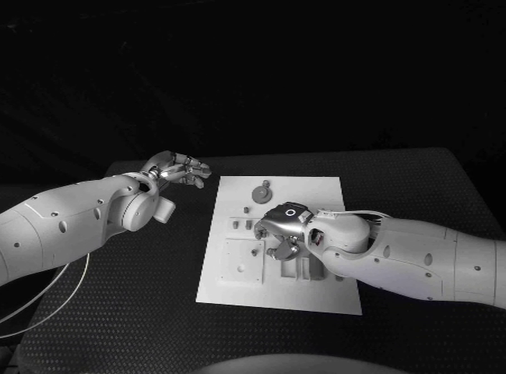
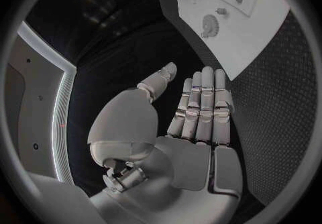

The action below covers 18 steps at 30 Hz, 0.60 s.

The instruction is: Assemble the parts on the task board

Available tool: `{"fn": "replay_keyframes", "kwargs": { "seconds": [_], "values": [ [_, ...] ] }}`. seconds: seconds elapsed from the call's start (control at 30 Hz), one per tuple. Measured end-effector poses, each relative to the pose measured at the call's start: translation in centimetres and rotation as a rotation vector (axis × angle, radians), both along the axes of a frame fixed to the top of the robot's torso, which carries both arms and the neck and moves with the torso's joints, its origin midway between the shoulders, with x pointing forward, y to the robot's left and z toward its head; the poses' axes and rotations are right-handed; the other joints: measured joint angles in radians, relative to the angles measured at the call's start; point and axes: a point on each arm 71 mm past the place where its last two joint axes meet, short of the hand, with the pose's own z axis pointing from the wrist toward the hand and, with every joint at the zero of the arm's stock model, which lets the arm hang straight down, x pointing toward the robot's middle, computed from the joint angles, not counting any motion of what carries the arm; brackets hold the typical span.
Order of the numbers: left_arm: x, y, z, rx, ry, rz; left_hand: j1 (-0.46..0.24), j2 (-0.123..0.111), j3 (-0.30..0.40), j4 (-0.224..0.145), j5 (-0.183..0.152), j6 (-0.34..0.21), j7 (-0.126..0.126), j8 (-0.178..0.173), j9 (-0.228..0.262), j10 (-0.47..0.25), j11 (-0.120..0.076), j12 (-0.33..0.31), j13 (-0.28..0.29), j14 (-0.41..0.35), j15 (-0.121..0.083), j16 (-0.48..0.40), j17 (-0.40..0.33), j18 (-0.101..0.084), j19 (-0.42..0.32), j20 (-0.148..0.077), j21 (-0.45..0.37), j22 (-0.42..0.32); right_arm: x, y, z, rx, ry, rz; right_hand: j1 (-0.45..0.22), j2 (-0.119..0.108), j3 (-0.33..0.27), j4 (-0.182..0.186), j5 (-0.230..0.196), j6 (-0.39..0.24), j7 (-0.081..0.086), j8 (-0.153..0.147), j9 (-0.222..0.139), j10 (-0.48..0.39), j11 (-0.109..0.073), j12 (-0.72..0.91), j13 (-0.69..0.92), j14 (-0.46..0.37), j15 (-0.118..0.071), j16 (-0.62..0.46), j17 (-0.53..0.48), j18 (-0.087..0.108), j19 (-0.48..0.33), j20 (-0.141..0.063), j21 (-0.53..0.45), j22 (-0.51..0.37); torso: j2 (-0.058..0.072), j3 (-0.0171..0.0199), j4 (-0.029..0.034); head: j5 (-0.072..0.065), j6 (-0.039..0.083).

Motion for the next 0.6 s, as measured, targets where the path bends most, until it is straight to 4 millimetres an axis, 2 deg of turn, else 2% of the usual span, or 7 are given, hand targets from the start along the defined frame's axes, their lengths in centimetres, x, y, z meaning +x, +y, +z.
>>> {"fn": "replay_keyframes", "kwargs": {
  "seconds": [0.07,0.2,0.27,0.43,0.47,0.6],
  "values": [
    [0.1,0.0,0.0,0.001,0.000,0.002,0.000,0.000,0.000,0.000,0.000,0.000,0.000,0.000,0.000,0.000,0.000,0.000,0.000,0.000,0.000,0.000,0.000,0.000,0.000,0.000,0.000,0.000,0.1,-0.2,0.6,0.010,-0.011,-0.006,0.004,-0.004,-0.001,0.005,0.000,0.000,0.000,0.000,0.000,0.004,0.004,0.006,0.000,-0.003,-0.004,0.004,0.000,0.000,0.000,0.000,0.000,0.000,0.000,0.0001,-0.0004,-0.003,0.003],
    [0.1,0.0,0.0,0.001,0.000,0.001,0.000,0.000,0.000,0.000,0.000,0.000,0.000,0.000,0.000,0.000,0.000,0.000,0.000,0.000,0.000,0.000,0.000,0.000,0.000,0.000,0.000,-0.001,0.9,-1.0,2.3,0.040,-0.044,-0.033,0.005,-0.005,-0.002,0.009,0.000,0.000,0.000,0.000,-0.001,0.028,-0.006,0.022,0.003,-0.003,-0.004,0.011,0.001,0.000,0.000,0.000,0.004,0.000,-0.001,0.0001,-0.0010,-0.009,0.010],
    [0.1,-0.1,0.0,0.000,0.000,0.000,0.000,0.000,0.000,0.000,0.000,0.000,0.000,0.000,0.000,0.000,0.000,0.000,0.000,0.000,0.000,0.000,0.000,0.000,0.000,0.000,0.000,-0.001,1.4,-1.7,3.4,0.061,-0.063,-0.054,0.005,-0.005,-0.005,0.012,0.000,0.000,0.000,0.004,-0.002,0.044,-0.015,0.034,0.009,0.004,-0.011,0.021,0.001,0.000,0.000,0.000,0.012,0.000,-0.001,0.0001,-0.0009,-0.013,0.014],
    [0.1,-0.1,0.0,0.000,0.000,-0.001,0.000,0.000,0.000,0.000,0.000,0.000,0.000,0.000,0.000,0.000,0.000,0.000,0.000,0.000,0.000,0.000,0.000,0.000,0.000,0.000,0.000,-0.001,2.2,-4.3,6.0,0.083,-0.100,-0.105,0.008,-0.008,-0.008,0.014,0.000,0.003,-0.003,0.007,-0.004,0.070,-0.030,0.052,0.022,0.023,-0.030,0.036,0.003,0.000,0.022,-0.015,0.028,0.000,-0.001,-0.0002,-0.0005,-0.024,0.025],
    [0.1,-0.1,0.0,-0.001,0.000,-0.001,0.000,0.000,0.000,0.000,0.000,0.000,0.000,0.000,0.000,0.000,0.000,0.000,0.000,0.000,0.000,0.000,0.001,0.000,0.000,0.000,0.000,-0.002,2.3,-4.9,6.5,0.081,-0.106,-0.117,0.009,-0.009,-0.008,0.014,0.000,0.003,-0.003,0.012,-0.004,0.073,-0.029,0.056,0.023,0.026,-0.032,0.040,0.003,0.000,0.026,-0.018,0.029,0.000,-0.001,-0.0003,-0.0005,-0.027,0.028],
    [0.1,-0.1,0.0,-0.001,0.000,-0.001,0.000,0.000,0.000,0.000,0.000,0.000,0.000,0.000,0.000,0.000,0.000,0.000,0.000,0.000,0.000,0.000,0.001,0.000,0.000,0.000,0.000,-0.002,2.6,-6.7,7.8,0.071,-0.115,-0.154,0.008,-0.010,-0.013,0.020,0.000,0.003,-0.003,0.012,-0.006,0.077,-0.030,0.057,0.025,0.033,-0.033,0.040,0.003,0.000,0.033,-0.018,0.034,0.000,-0.001,-0.0003,-0.0005,-0.033,0.035]
  ]
}}
